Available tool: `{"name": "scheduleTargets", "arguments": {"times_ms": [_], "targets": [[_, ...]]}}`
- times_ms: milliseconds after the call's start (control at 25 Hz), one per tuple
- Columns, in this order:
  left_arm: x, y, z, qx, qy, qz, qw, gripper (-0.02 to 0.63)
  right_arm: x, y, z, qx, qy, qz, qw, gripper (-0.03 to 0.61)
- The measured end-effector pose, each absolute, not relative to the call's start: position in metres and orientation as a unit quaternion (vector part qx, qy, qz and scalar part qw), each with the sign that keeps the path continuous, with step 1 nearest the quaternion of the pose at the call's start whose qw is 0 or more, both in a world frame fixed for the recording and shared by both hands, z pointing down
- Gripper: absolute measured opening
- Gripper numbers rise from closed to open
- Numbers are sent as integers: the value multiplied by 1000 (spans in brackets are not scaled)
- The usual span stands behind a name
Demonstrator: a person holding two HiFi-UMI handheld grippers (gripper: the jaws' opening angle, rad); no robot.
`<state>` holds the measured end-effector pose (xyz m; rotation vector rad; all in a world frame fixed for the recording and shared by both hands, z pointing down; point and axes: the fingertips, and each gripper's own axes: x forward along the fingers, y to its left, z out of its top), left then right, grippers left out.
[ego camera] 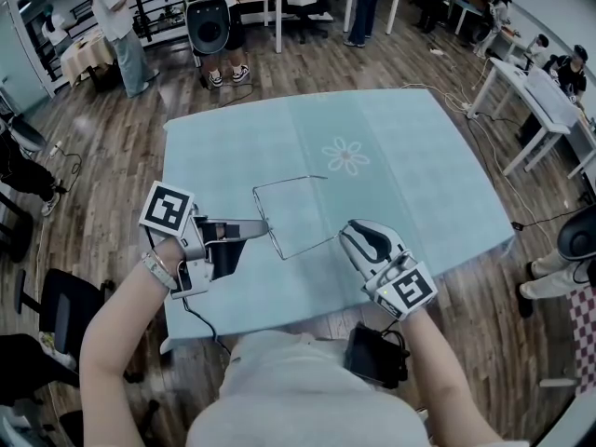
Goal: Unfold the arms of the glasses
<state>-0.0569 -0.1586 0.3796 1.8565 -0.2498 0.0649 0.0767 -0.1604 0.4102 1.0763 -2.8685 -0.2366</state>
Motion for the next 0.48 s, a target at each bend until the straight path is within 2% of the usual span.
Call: {"name": "scheduleTargets", "arguments": {"times_ms": [480], "targets": [[-54, -153, 379, 801, -103, 30, 589, 8, 78, -162, 412, 363, -927, -75, 47, 121]]}}
